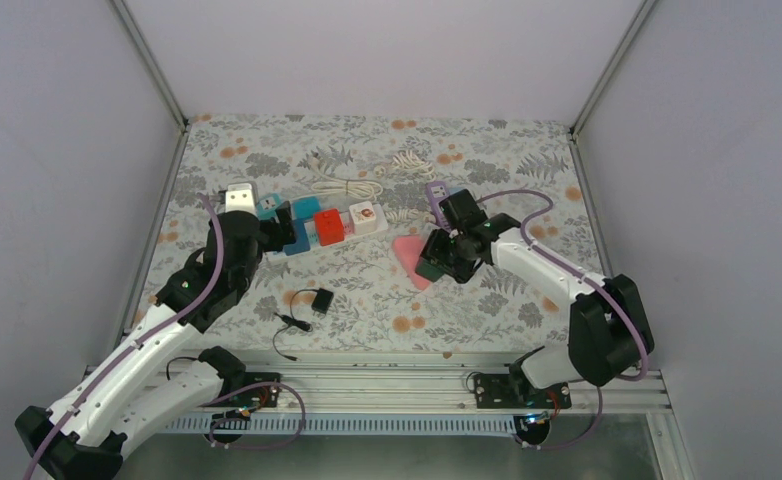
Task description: Insert the plug
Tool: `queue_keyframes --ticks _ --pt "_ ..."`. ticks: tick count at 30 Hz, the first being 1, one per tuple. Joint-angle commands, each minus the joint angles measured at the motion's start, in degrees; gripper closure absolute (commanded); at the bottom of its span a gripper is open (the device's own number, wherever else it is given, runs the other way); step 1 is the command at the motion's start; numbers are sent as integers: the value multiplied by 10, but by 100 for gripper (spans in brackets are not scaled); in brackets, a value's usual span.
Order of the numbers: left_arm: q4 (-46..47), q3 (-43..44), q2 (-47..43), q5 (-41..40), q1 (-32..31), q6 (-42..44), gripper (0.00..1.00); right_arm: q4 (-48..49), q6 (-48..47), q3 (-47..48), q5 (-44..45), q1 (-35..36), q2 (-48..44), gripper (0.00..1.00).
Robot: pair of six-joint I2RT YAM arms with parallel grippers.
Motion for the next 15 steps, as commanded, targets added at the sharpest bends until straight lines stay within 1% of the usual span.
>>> queue_keyframes --ticks 1,7,15 --pt "1 1 3 -11 1 -3 0 -77 30 -40 41 4 57 95" --pt "0 3 7 -10 1 -3 0 -63 51 -35 28 10 62 95" --pt "1 5 9 -10 1 -3 0 -74 59 -22 68 19 76 95"
